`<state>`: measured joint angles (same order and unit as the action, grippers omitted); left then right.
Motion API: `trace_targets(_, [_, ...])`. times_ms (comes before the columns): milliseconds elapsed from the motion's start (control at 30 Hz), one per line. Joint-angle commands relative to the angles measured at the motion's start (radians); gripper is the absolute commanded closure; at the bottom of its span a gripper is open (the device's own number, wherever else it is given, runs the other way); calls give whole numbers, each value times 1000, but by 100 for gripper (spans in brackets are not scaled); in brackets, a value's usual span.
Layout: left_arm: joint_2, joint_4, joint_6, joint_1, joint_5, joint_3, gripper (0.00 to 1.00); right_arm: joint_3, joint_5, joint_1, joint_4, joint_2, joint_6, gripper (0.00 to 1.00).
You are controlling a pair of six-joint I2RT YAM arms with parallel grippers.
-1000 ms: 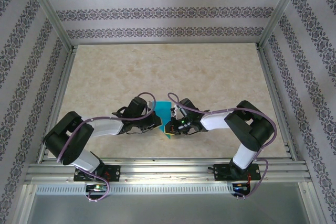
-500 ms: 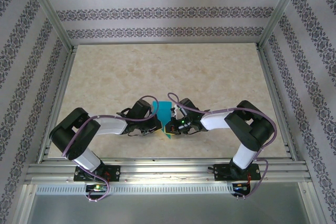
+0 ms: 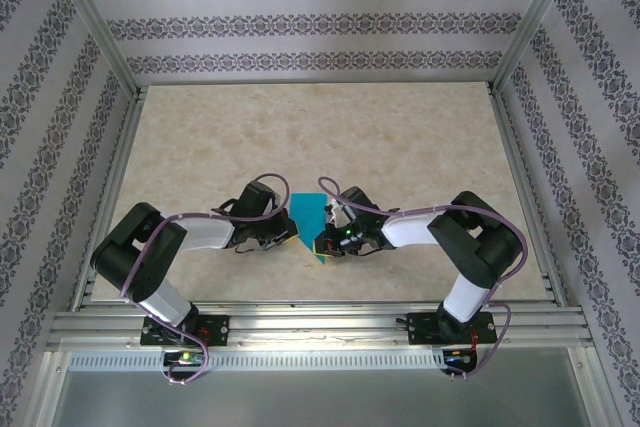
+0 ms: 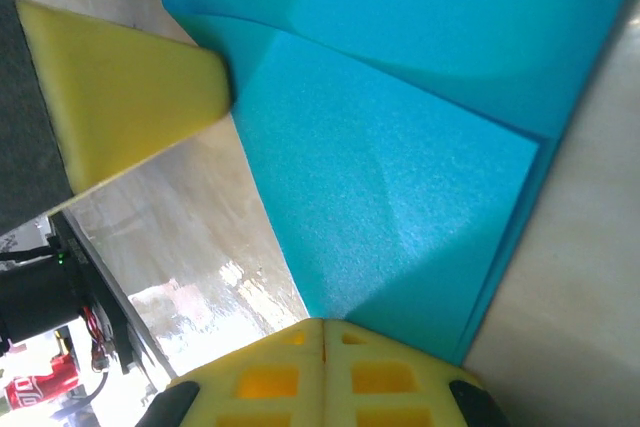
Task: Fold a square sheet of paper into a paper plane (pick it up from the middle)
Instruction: Third fold the triangle at the center of the table.
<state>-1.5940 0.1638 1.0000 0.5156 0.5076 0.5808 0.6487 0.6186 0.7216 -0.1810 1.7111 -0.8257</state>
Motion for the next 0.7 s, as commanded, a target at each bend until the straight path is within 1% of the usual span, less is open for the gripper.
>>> trace_targets(0, [-1, -115, -59, -56, -87, 11, 100, -23, -53, -8, 152, 27, 33, 100])
trace_targets(300, [13, -199, -124, -125, -96, 43, 100, -26, -48, -10, 153, 28, 38, 100])
trace_targets(400, [35, -236, -143, -129, -103, 55, 100, -26, -48, -9, 152, 27, 41, 100])
trace_targets(567, [103, -261, -137, -129, -96, 65, 100, -15, -36, -13, 161, 33, 56, 100])
trace_targets(667, [149, -244, -130, -126, -76, 61, 100, -8, -31, -20, 172, 31, 63, 100])
